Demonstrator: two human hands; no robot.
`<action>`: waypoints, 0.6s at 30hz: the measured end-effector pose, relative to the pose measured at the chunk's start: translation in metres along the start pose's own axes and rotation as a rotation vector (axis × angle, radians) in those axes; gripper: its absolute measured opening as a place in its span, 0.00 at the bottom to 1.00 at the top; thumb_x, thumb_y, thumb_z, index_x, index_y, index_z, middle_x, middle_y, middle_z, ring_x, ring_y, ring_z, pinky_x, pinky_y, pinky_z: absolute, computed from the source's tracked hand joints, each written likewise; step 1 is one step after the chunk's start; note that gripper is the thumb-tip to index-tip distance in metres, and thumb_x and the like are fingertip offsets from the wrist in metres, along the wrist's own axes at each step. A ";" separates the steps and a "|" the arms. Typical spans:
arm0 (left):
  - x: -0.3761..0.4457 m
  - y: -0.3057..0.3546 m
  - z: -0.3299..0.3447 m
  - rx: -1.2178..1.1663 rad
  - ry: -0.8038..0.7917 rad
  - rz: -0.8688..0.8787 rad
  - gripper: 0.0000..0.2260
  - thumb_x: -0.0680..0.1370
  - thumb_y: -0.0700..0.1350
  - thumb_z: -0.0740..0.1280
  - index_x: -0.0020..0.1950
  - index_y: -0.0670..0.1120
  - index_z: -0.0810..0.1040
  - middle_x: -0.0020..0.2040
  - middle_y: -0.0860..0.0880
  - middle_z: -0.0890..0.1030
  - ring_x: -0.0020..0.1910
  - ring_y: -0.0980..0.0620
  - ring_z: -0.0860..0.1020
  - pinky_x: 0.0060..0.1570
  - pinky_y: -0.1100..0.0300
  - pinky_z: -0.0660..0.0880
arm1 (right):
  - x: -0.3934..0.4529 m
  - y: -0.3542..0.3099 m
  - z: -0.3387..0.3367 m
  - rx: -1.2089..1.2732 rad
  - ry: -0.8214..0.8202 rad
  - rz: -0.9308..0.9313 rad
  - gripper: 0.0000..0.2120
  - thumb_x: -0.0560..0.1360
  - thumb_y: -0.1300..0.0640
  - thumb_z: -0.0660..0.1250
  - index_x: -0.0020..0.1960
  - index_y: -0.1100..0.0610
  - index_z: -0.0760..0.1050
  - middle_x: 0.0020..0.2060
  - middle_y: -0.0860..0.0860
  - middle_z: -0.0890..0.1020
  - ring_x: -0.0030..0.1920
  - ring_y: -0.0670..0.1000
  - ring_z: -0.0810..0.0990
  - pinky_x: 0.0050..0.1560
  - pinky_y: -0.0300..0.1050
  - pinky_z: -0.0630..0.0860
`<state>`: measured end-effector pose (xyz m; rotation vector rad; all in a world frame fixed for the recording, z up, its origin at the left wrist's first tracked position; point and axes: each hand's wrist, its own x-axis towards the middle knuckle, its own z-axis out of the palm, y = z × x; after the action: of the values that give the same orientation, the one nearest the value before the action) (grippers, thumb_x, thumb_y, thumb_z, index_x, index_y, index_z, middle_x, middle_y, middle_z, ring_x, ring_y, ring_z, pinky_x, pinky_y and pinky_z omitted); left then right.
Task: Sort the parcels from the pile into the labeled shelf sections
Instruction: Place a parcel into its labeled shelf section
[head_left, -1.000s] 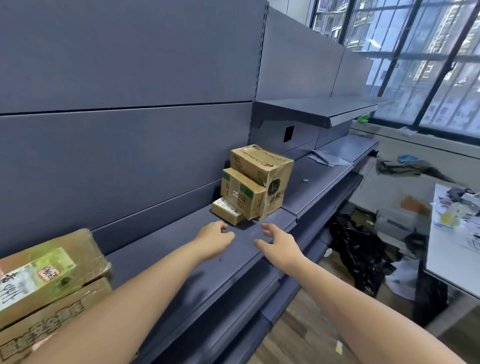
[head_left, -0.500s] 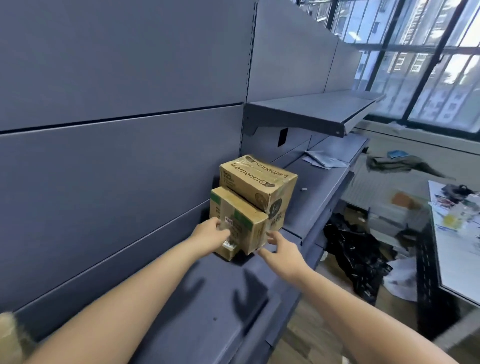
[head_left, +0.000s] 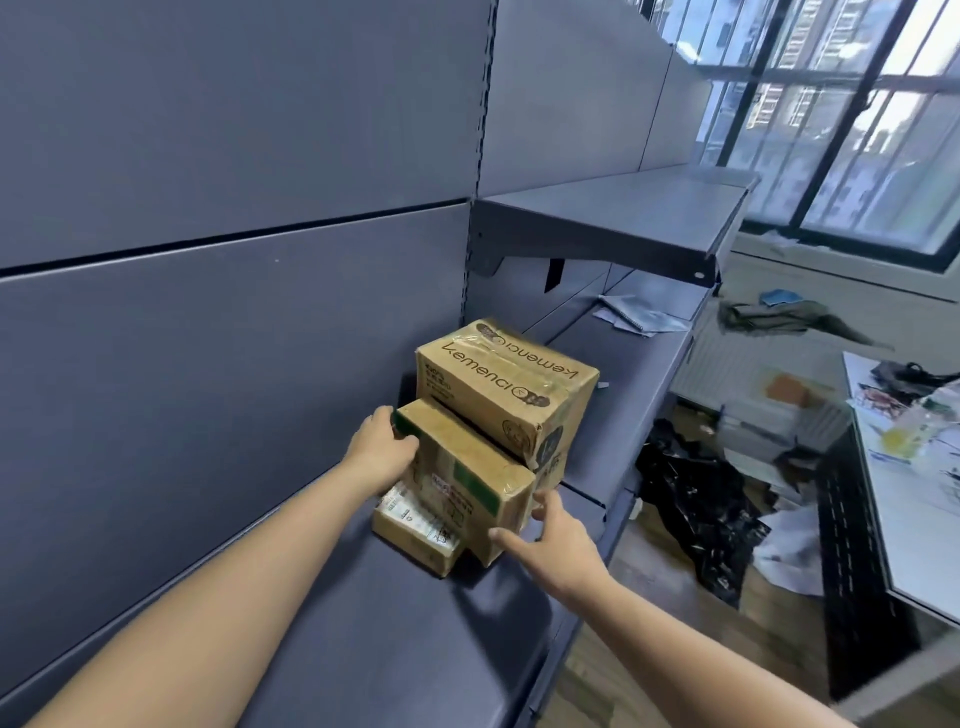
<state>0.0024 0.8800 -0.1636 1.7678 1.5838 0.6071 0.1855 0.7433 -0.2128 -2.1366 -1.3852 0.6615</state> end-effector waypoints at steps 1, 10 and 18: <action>0.005 -0.001 0.001 -0.005 0.000 -0.001 0.22 0.80 0.42 0.62 0.73 0.41 0.63 0.71 0.43 0.68 0.68 0.44 0.68 0.57 0.58 0.66 | 0.002 0.001 0.003 -0.001 -0.004 0.004 0.37 0.70 0.36 0.70 0.70 0.53 0.62 0.66 0.52 0.75 0.63 0.54 0.76 0.59 0.49 0.75; 0.031 -0.012 0.011 -0.119 -0.065 -0.037 0.29 0.77 0.41 0.64 0.77 0.48 0.58 0.70 0.45 0.71 0.67 0.46 0.70 0.55 0.58 0.68 | 0.014 -0.002 0.015 0.015 -0.016 0.010 0.30 0.68 0.35 0.71 0.59 0.52 0.65 0.59 0.53 0.79 0.56 0.55 0.79 0.54 0.51 0.78; 0.030 -0.014 0.012 -0.192 -0.063 -0.060 0.29 0.75 0.39 0.65 0.75 0.49 0.60 0.68 0.46 0.72 0.65 0.46 0.71 0.56 0.56 0.71 | 0.016 -0.003 0.016 0.013 -0.017 0.009 0.29 0.70 0.37 0.71 0.60 0.53 0.64 0.56 0.53 0.79 0.52 0.55 0.79 0.52 0.52 0.78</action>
<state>0.0063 0.9078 -0.1850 1.5776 1.4789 0.6453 0.1787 0.7614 -0.2246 -2.1329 -1.3778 0.6915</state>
